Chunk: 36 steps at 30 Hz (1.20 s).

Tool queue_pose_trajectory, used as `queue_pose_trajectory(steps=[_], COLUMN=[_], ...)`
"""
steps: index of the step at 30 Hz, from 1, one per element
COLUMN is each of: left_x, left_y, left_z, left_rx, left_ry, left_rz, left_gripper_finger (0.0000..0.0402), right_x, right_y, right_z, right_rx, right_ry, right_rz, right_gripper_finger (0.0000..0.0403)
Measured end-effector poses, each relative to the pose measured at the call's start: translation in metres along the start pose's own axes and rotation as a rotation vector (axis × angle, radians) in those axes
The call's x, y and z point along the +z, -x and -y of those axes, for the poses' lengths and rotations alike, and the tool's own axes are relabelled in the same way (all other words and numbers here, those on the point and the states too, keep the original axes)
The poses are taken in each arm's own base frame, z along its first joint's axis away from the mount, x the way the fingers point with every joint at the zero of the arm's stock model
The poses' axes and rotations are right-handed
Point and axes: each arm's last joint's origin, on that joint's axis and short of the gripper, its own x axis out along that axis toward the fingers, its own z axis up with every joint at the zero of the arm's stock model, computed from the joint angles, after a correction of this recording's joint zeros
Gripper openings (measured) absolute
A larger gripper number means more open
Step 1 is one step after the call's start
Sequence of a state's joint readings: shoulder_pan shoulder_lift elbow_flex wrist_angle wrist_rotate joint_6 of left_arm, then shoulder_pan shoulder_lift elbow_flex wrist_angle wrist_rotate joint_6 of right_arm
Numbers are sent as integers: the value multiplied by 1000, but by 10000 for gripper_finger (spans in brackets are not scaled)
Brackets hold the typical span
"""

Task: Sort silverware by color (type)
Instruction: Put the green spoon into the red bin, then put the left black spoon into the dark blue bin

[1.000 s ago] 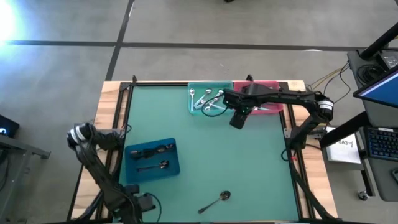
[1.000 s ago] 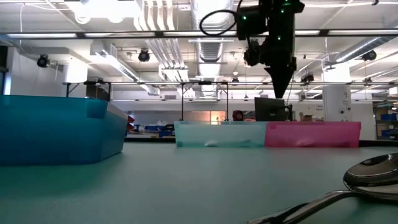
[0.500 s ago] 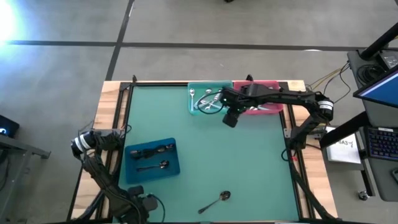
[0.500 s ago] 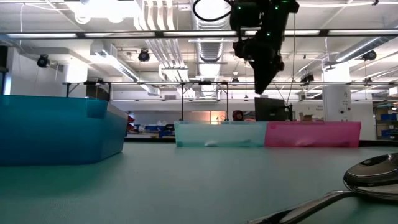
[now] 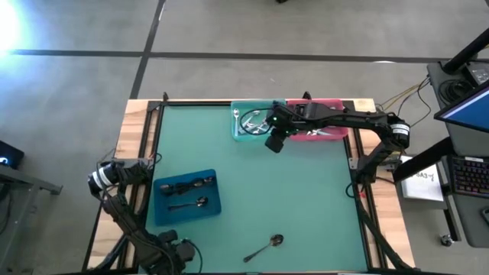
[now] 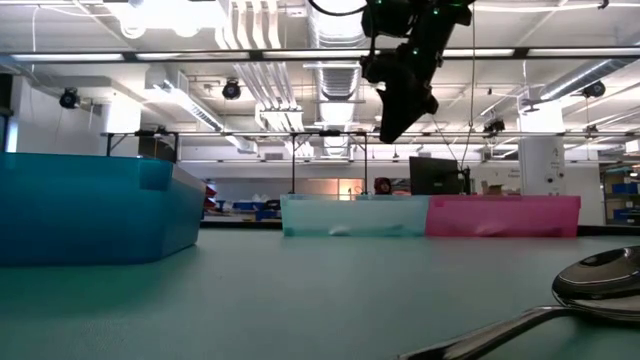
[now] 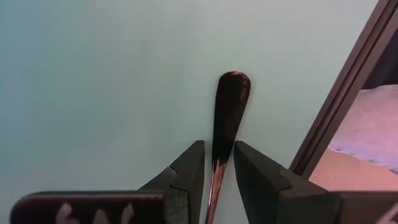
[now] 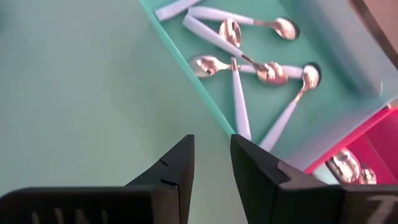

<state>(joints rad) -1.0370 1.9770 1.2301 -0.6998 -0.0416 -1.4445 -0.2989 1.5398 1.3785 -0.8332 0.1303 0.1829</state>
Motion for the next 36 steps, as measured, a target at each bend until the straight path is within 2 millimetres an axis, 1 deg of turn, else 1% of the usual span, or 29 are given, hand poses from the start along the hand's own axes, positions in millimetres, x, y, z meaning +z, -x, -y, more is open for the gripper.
queue_pose_trajectory(steps=[4,9,14,16,19,21,24,26,32,36], left_x=[0,1,2,3,4,6,9,11,23,30], left_y=[-2,-3,-1,6,21,30,42,50,72,85], left_z=[0,-2,0,2,3,-1,1,-2,0,-1], left_rx=[12,24,22,13,19,71,63,87,105,160], left_ry=[9,23,34,35,36,34,34,26,-38,-69], left_rz=[14,21,23,26,54,88,136,163,211,219], left_gripper_finger=[68,14,8,5,0,2,3,3,2,1], right_x=[3,4,4,4,4,4,4,5,5,6], right_y=[0,0,0,0,0,0,0,0,0,0], right_z=[0,-1,-1,-1,-1,-1,-1,-1,-1,-1], right_rx=[4,7,7,7,7,7,8,8,10,10], right_ry=[-3,-4,-4,-4,-5,-4,-5,-5,-6,-7], right_rz=[25,39,38,38,38,39,45,46,56,57], right_gripper_finger=[89,89,89,89,89,89,89,89,89,89])
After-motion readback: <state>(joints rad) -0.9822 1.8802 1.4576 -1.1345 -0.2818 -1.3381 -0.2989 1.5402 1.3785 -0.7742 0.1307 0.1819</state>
